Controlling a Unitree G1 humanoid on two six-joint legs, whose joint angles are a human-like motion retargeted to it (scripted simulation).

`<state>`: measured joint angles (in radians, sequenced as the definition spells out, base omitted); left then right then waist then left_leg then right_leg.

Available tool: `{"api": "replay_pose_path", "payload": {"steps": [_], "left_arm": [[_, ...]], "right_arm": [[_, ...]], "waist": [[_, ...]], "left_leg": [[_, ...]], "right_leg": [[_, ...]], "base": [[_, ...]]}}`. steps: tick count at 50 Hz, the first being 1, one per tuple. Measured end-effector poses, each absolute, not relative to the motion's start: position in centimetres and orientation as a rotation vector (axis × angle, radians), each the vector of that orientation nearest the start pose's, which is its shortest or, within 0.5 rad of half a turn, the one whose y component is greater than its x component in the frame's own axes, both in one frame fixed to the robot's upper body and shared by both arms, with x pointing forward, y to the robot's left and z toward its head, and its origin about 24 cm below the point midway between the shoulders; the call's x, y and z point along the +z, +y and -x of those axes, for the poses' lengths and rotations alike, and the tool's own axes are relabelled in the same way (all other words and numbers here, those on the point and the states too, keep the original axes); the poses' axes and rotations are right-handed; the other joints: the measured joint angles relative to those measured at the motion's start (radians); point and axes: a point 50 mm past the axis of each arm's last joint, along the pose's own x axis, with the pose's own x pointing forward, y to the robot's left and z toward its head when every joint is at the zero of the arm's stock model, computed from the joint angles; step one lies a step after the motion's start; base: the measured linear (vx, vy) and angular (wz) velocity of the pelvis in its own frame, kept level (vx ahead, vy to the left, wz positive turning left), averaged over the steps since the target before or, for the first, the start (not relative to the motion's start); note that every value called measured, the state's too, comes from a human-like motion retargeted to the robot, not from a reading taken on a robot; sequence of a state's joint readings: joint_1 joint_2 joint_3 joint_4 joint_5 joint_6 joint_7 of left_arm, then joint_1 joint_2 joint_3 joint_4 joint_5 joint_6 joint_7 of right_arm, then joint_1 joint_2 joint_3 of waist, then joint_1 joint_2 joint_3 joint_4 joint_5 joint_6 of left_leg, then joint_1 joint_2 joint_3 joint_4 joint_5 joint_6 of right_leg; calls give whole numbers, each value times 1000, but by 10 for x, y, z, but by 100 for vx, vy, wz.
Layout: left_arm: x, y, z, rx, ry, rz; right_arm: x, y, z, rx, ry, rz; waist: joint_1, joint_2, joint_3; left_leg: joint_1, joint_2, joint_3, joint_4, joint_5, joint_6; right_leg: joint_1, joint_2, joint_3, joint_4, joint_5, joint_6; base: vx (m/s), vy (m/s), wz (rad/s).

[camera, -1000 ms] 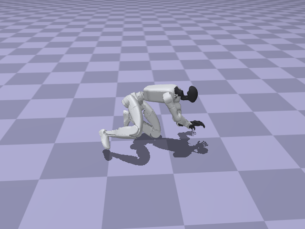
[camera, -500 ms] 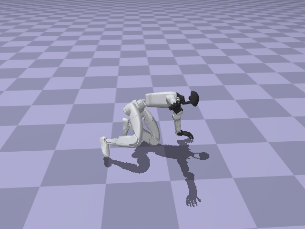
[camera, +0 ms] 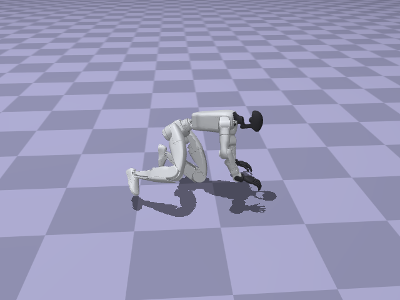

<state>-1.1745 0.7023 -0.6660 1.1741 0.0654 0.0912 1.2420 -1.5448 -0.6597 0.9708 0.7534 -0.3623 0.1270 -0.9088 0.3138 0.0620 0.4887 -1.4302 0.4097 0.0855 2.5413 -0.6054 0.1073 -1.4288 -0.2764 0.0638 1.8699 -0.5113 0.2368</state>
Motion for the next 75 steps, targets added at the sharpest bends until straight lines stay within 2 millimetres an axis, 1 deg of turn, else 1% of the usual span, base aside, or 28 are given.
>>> {"api": "replay_pose_path", "payload": {"steps": [3,5,9,19,22,26,27,30,33,35,36,38,40,42,44,47,50,52,55,58,61,63,64,66,69,70,72,75], "left_arm": [[246,278,-375,1259,-548,-1070],[249,270,-377,1258,-568,-1046],[253,275,-374,1290,-577,-1031],[248,267,-377,1265,-610,-1087],[244,273,-375,1257,-605,-1114],[232,297,-365,1276,-553,-1139],[227,301,-362,1283,-536,-1130],[194,304,-358,1275,-434,-1135],[184,310,-353,1281,-392,-1168],[185,311,-354,1280,-383,-1170],[186,311,-354,1279,-376,-1175],[189,315,-354,1286,-349,-1187],[191,323,-351,1304,-315,-1199],[208,337,-346,1360,-319,-1220],[194,338,-344,1345,-277,-1205],[182,341,-339,1354,-244,-1204],[177,342,-338,1360,-211,-1206],[178,337,-342,1345,-211,-1202],[185,324,-351,1309,-261,-1192],[196,308,-361,1279,-340,-1163],[203,291,-368,1249,-399,-1094],[232,287,-372,1265,-493,-1063],[233,281,-375,1251,-502,-1039],[226,265,-380,1186,-515,-1013],[258,266,-381,1206,-610,-1058],[265,262,-381,1206,-635,-1050],[270,253,-384,1193,-659,-1032],[274,242,-387,1178,-688,-1013]], "right_arm": [[370,-56,-365,-674,-1421,1588],[365,-44,-370,-759,-1385,1561],[363,-51,-374,-930,-1298,1419],[350,-47,-382,-815,-1267,1497],[363,-39,-375,-723,-1388,1576],[397,-39,-343,-512,-1698,1740],[400,-53,-339,-458,-1708,1783],[411,-141,-344,-594,-1461,1938],[446,-272,-323,-1060,-949,1824],[457,-362,-277,-1394,-665,1333],[459,-400,-242,-1546,-601,979],[443,-460,-172,-1763,-549,292],[415,-494,-114,-1878,-559,-214],[394,-509,-86,-1921,-538,-350],[379,-518,-63,-2037,-468,-247],[363,-519,-60,-2180,-325,-136],[351,-514,-99,-2063,-300,-349],[349,-504,-147,-1854,-304,-417],[349,-468,-234,-1556,-283,-235],[355,-388,-322,-1265,-333,172],[364,-263,-383,-912,-561,635],[387,-156,-389,-652,-842,937],[386,-111,-386,-534,-975,1097],[367,-40,-372,-327,-1223,1378],[375,65,-325,-306,-1629,1632],[369,84,-315,-291,-1686,1640],[353,100,-316,-279,-1613,1585],[338,93,-330,-295,-1444,1452]], "waist": [[24,38,3],[34,58,3],[22,56,-23],[22,41,-31],[4,31,-36],[-52,18,-52],[-63,14,-70],[-83,14,-189],[-109,38,-216],[-118,38,-216],[-120,35,-214],[-126,26,-213],[-140,16,-208],[-174,3,-151],[-183,23,-186],[-197,45,-201],[-194,55,-194],[-178,55,-191],[-138,48,-189],[-92,43,-173],[-48,64,-154],[-34,75,-58],[-21,89,-56],[18,108,-86],[18,111,-4],[26,112,8],[47,117,11],[69,123,12]], "left_leg": [[-25,-12,-13,7,2,4],[-42,-13,-24,12,2,9],[-93,-10,-52,35,2,21],[-63,-2,-49,40,8,7],[-56,8,-46,45,8,5],[-55,22,-49,57,11,17],[-61,24,-51,61,13,28],[-112,21,-62,66,22,36],[-136,39,-76,73,27,40],[-139,51,-81,78,25,42],[-139,56,-83,79,24,44],[-139,63,-84,83,21,47],[-139,67,-85,82,23,51],[-130,77,-87,86,23,62],[-132,79,-89,83,22,62],[-134,93,-94,86,18,67],[-128,104,-92,92,18,74],[-128,103,-88,99,18,79],[-134,91,-78,113,18,85],[-135,73,-70,127,20,80],[-139,57,-66,140,23,79],[-129,59,-72,150,30,72],[-132,53,-73,153,30,72],[-140,38,-72,158,26,70],[-139,40,-83,162,27,20],[-140,38,-84,164,25,17],[-140,35,-83,166,21,18],[-140,32,-84,169,19,25]], "right_leg": [[-11,-3,2,13,-2,-8],[-17,-3,-1,24,1,-10],[-50,2,-7,56,10,-8],[-22,1,-2,62,1,7],[-15,3,-2,60,-7,11],[-9,-2,-9,65,-6,13],[-11,-5,-12,67,-5,14],[-38,-14,-29,68,-12,21],[-46,-10,-45,72,-11,22],[-44,-9,-54,77,-11,22],[-44,-10,-57,80,-10,22],[-48,-11,-61,87,-9,22],[-46,-12,-63,89,-8,22],[-34,-8,-58,94,-7,22],[-30,-8,-63,90,-13,22],[-25,-1,-67,88,-15,22],[-22,3,-67,91,-8,21],[-28,1,-63,97,-7,21],[-42,-10,-50,107,-13,21],[-54,-19,-36,119,-24,10],[-66,-19,-20,131,-32,-4],[-59,-5,-9,142,-31,-15],[-61,-5,-5,146,-35,-16],[-71,-6,3,155,-47,-14],[-76,3,4,167,-46,-14],[-77,1,5,172,-48,-14],[-82,1,8,180,-48,-17],[-82,3,14,187,-50,-20]], "base": [[0,0,0],[0,0,0],[1,-7,-5],[-1,-1,10],[-6,-3,9],[-6,-3,7],[0,0,0],[4,-3,-35],[1,-5,-16],[0,0,0],[0,0,0],[0,0,0],[0,-1,9],[-1,-2,23],[0,0,0],[0,0,0],[-2,0,1],[-9,-1,0],[-11,-1,3],[-12,-3,9],[-11,-5,11],[-14,-10,36],[-7,-7,25],[0,-3,5],[-5,-9,20],[-2,-6,20],[0,0,0],[0,0,0]]}}
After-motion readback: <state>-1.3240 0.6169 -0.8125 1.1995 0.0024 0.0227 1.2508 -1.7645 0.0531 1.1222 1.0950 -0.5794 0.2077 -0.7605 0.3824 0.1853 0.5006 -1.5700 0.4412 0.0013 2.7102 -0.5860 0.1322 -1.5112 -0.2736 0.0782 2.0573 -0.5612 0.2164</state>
